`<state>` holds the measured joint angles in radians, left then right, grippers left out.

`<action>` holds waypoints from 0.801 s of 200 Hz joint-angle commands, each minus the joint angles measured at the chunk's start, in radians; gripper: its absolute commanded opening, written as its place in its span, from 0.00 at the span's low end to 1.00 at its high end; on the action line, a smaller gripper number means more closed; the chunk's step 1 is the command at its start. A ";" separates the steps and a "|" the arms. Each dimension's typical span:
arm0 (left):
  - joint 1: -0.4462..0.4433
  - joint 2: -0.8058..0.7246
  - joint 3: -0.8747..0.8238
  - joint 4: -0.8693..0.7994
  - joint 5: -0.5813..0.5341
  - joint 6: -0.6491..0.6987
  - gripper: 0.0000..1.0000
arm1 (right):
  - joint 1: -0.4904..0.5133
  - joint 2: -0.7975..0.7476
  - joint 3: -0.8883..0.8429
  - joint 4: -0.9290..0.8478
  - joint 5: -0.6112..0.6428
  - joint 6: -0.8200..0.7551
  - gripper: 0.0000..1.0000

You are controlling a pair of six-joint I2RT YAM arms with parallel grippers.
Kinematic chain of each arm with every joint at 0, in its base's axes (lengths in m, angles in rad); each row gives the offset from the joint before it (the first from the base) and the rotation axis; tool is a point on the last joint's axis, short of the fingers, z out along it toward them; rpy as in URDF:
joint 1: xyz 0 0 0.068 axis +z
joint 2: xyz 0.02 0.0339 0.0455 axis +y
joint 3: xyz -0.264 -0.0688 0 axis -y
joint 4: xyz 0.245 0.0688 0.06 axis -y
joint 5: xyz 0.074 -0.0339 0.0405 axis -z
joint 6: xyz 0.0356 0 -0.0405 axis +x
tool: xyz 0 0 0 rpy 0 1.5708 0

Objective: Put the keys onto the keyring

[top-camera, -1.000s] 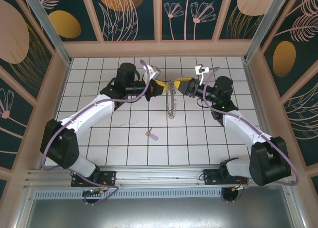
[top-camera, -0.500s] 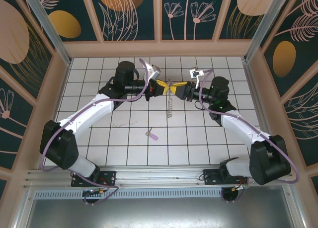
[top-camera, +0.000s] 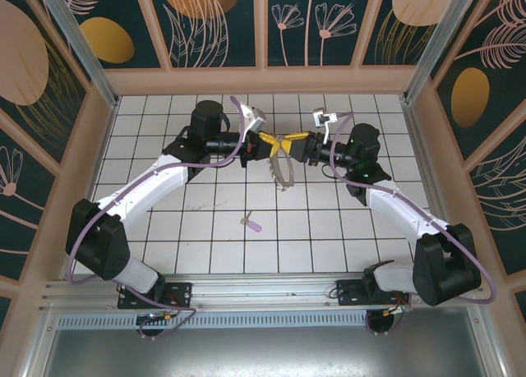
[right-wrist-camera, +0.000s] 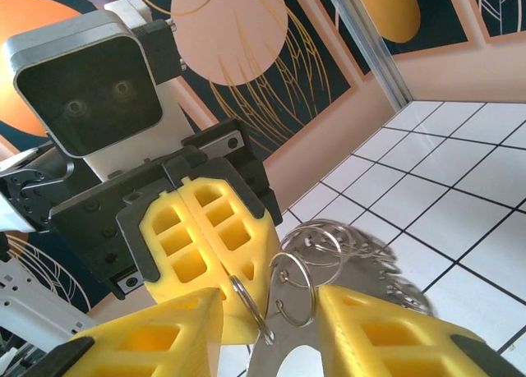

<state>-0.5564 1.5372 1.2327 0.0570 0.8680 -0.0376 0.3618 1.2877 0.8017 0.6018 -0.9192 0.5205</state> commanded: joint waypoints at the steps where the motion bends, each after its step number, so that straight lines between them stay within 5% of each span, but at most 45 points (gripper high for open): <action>1: -0.005 0.002 0.039 0.053 0.037 -0.009 0.00 | 0.009 -0.008 0.032 0.022 -0.039 -0.025 0.32; 95: -0.005 0.008 0.051 0.044 0.054 -0.009 0.00 | 0.013 -0.054 0.030 -0.027 -0.043 -0.063 0.10; 160: -0.005 0.015 0.061 0.027 0.069 -0.004 0.00 | 0.016 -0.052 0.049 -0.027 -0.043 -0.060 0.24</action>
<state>-0.5564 1.5455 1.2568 0.0563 0.9089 -0.0452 0.3653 1.2610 0.8074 0.5602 -0.9417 0.4725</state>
